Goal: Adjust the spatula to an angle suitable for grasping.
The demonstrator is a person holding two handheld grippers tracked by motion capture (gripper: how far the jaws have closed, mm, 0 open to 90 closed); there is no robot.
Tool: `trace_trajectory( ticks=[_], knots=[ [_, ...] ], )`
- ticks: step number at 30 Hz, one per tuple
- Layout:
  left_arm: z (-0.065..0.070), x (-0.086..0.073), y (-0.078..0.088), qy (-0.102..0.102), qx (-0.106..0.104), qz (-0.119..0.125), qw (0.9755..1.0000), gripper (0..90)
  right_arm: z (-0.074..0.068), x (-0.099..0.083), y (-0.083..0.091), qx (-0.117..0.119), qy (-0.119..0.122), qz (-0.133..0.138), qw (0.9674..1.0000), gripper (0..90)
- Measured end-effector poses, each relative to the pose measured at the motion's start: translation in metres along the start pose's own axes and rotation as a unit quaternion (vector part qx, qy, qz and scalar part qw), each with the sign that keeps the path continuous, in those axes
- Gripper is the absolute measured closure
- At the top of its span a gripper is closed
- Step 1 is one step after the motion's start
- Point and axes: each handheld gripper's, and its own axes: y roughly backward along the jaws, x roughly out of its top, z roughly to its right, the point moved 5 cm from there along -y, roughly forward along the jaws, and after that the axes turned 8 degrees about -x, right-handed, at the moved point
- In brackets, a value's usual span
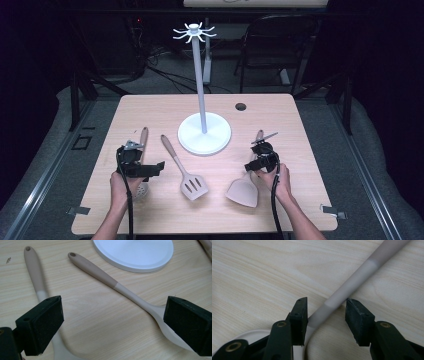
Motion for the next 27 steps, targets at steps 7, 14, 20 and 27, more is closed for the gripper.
trace_trajectory(
  ticks=[7,14,20,27],
  knots=[
    [-0.0014,-0.0005,0.0012,0.002,0.0,-0.001,1.0,2.9,0.0022,-0.0007,0.001,0.002,0.003,-0.006,1.0,55.1],
    [0.0008,-0.0002,-0.0001,-0.005,-0.003,-0.004,1.0,3.1,0.0036,-0.0022,0.003,0.005,0.005,-0.017,0.9998,58.2],
    [0.0022,0.0005,-0.0019,-0.006,-0.005,-0.004,1.0,3.1,0.0033,-0.0031,0.0038,0.008,0.01,-0.022,0.9997,60.5],
    [0.003,0.0005,-0.0019,-0.009,-0.007,-0.007,0.9999,3.2,0.0034,-0.0046,0.005,0.009,0.014,-0.025,0.9996,63.4]
  ],
)
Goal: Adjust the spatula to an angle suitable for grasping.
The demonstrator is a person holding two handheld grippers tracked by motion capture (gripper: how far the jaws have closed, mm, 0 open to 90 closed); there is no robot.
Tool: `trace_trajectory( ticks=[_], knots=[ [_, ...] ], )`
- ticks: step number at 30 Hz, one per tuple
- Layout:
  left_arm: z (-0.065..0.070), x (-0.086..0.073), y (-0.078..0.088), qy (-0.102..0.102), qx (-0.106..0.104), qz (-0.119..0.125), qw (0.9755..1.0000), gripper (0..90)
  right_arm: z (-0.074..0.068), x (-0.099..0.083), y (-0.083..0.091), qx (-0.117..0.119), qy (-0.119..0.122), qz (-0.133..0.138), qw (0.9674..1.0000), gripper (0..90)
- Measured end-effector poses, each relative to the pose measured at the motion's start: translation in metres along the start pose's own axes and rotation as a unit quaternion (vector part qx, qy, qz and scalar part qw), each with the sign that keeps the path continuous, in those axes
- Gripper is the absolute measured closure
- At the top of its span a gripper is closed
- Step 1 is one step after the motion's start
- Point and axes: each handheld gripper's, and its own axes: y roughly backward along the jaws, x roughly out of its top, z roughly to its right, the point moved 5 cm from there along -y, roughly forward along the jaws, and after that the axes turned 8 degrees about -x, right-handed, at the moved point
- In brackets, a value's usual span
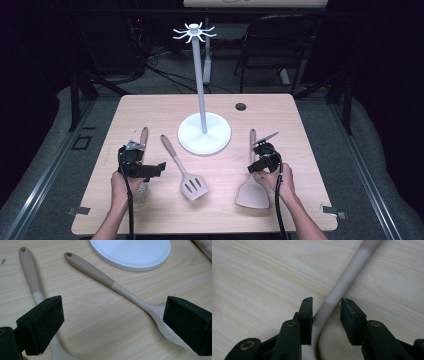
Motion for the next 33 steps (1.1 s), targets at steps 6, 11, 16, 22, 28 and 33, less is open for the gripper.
trace_trajectory(
  ticks=[6,11,16,22,28,33],
  knots=[
    [0.001,0.0,0.0,-0.004,-0.001,-0.002,1.0,3.3,0.003,-0.002,0.002,-0.001,0.005,-0.008,0.9999,64.9],
    [0.002,0.0,-0.001,-0.005,-0.002,-0.003,1.0,3.4,0.006,-0.004,0.005,-0.012,0.013,-0.024,0.9996,66.3],
    [0.003,-0.001,-0.001,-0.006,-0.003,-0.004,1.0,3.5,0.01,-0.006,0.006,-0.005,0.024,-0.032,0.9992,67.8],
    [0.003,-0.001,-0.001,-0.009,-0.004,-0.007,0.9999,3.7,0.013,-0.01,0.008,0.0,0.024,-0.038,0.999,69.6],
    [0.004,-0.001,-0.002,-0.009,-0.003,-0.006,0.9999,3.8,0.016,-0.013,0.01,-0.018,0.042,-0.036,0.9983,71.5],
    [0.004,-0.001,-0.002,-0.01,-0.003,-0.007,0.9999,3.8,0.019,-0.015,0.011,-0.009,0.037,-0.043,0.9984,72.6]
  ],
)
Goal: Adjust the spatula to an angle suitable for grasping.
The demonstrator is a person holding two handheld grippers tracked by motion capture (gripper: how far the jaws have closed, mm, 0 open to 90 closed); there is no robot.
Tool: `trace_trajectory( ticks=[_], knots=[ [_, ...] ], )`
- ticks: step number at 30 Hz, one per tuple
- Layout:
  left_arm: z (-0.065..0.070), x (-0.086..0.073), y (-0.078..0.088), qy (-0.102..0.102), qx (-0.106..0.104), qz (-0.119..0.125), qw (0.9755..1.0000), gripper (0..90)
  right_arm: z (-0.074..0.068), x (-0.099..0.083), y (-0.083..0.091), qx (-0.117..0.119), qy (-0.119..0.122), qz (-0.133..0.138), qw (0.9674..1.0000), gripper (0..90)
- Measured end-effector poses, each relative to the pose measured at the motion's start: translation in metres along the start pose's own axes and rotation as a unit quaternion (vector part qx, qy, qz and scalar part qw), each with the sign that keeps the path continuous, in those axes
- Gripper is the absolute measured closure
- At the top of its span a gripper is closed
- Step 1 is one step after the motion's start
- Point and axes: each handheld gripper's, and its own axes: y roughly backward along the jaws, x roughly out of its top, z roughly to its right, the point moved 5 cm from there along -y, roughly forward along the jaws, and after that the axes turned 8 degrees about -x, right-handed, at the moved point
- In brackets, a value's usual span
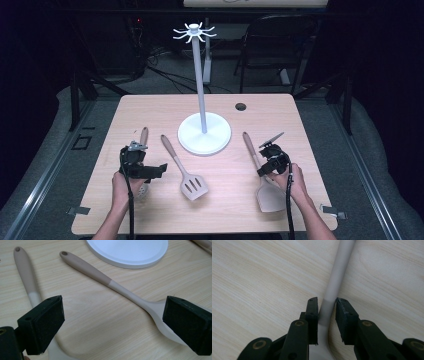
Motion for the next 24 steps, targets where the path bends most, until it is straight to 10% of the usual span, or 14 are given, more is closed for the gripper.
trace_trajectory(
  ticks=[24],
  knots=[
    [0.004,0.001,-0.004,-0.008,-0.002,-0.008,0.9999,4.0,0.002,0.005,-0.004,0.004,-0.021,-0.002,0.9998,74.8]
  ],
)
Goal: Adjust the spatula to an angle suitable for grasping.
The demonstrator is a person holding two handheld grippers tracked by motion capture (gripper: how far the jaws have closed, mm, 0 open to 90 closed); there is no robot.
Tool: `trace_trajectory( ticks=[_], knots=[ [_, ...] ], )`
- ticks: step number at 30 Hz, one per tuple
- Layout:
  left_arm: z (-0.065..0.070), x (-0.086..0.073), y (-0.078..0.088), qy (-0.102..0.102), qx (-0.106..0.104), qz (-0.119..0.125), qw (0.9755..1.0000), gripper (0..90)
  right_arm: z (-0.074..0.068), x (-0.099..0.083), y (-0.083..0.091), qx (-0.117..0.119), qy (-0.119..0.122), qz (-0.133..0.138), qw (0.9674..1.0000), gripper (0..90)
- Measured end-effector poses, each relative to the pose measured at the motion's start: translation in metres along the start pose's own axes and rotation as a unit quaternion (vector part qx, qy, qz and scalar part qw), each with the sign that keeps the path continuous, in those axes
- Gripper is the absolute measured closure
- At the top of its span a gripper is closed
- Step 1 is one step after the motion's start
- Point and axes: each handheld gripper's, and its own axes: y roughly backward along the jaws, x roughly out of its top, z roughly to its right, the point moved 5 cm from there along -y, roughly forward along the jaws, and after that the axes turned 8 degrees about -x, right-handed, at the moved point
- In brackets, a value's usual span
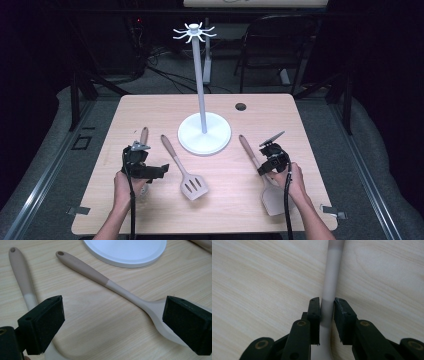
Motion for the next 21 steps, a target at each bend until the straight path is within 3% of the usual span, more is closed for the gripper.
trace_trajectory(
  ticks=[2,3,7,10,11,18,21],
  knots=[
    [-0.0001,-0.0001,-0.0002,0.001,0.001,0.001,1.0,3.9,-0.0035,0.0026,-0.004,-0.003,-0.018,0.017,0.9997,74.9],
    [-0.0007,-0.0003,0.0,0.0,0.001,0.0,1.0,3.9,-0.0018,0.0026,-0.0023,-0.009,-0.002,0.0,1.0,75.1],
    [-0.0005,-0.0004,0.0001,0.0,0.0,0.0,1.0,3.9,-0.0036,0.004,-0.0041,-0.021,-0.003,-0.006,0.9998,75.2],
    [0.0,-0.0003,-0.0007,0.0,0.001,0.001,1.0,4.0,-0.0068,0.0051,-0.0078,-0.028,-0.014,0.006,0.9995,75.2],
    [0.0001,-0.0004,-0.0007,-0.001,0.0,0.0,1.0,4.0,-0.006,0.0051,-0.0076,-0.033,-0.001,-0.009,0.9994,75.2],
    [0.0006,-0.0011,-0.0016,-0.001,-0.003,-0.006,1.0,4.0,-0.0051,0.005,-0.0093,-0.03,-0.003,-0.01,0.9995,76.0],
    [0.0007,-0.0011,-0.0017,-0.001,-0.004,-0.006,1.0,4.0,-0.0046,0.0045,-0.009,-0.019,-0.018,-0.006,0.9997,77.0]
  ],
)
